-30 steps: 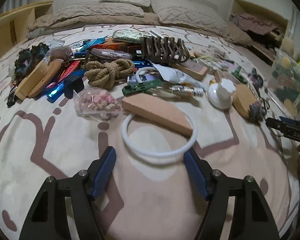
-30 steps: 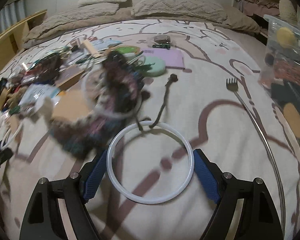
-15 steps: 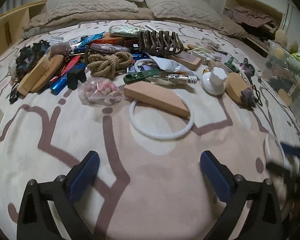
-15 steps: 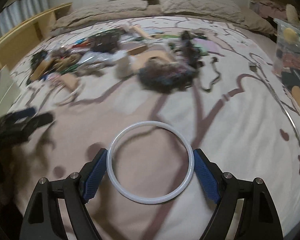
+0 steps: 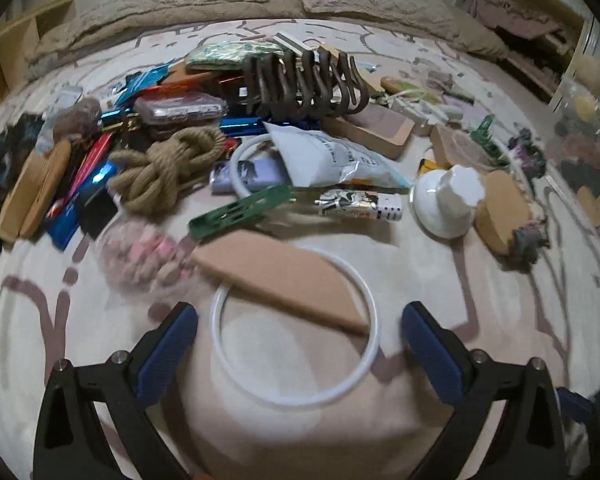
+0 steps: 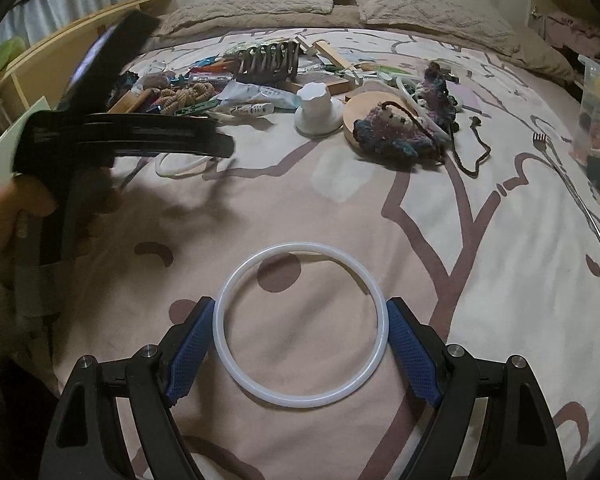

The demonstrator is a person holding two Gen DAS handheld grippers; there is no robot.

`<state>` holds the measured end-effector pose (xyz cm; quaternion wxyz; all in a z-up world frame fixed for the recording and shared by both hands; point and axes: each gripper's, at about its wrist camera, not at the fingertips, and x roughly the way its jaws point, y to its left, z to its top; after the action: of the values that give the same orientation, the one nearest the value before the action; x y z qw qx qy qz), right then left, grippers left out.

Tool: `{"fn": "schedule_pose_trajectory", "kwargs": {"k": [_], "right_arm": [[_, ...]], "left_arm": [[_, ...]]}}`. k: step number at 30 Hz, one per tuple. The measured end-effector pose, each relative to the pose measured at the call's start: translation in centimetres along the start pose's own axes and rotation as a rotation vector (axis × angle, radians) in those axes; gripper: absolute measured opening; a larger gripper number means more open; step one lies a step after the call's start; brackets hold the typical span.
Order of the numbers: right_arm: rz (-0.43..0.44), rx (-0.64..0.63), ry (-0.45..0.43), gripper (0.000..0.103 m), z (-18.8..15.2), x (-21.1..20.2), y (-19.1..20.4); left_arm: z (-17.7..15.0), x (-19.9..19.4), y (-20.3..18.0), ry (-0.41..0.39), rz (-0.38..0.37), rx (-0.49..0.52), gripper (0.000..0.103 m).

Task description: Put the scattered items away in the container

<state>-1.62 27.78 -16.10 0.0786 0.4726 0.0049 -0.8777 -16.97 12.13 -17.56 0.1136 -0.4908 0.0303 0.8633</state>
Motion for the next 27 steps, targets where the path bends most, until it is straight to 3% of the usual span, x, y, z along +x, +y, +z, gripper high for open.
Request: {"fn": "schedule_pose_trajectory", "kwargs": {"k": [4, 12, 21, 27], "right_arm": [[-0.01, -0.008, -0.006, 0.085, -0.1, 0.1, 0.2], [-0.023, -0.021, -0.021, 0.085, -0.1, 0.1, 0.6], [-0.048, -0.04, -0.019, 0.085, -0.2, 0.0, 1.3], [-0.04, -0.049, -0.019, 0.085, -0.6, -0.6, 2.1]], "left_arm": [[-0.3, 0.2, -1.1, -0.023, 0.021, 0.064, 0.083], [-1.2, -0.6, -1.2, -0.026, -0.018, 0.081, 0.083], [-4.6, -3.6, -1.2, -0.013, -0.093, 0.092, 0.083], [-6.5, -5.8, -0.2, -0.005, -0.151, 0.05, 0.083]]}}
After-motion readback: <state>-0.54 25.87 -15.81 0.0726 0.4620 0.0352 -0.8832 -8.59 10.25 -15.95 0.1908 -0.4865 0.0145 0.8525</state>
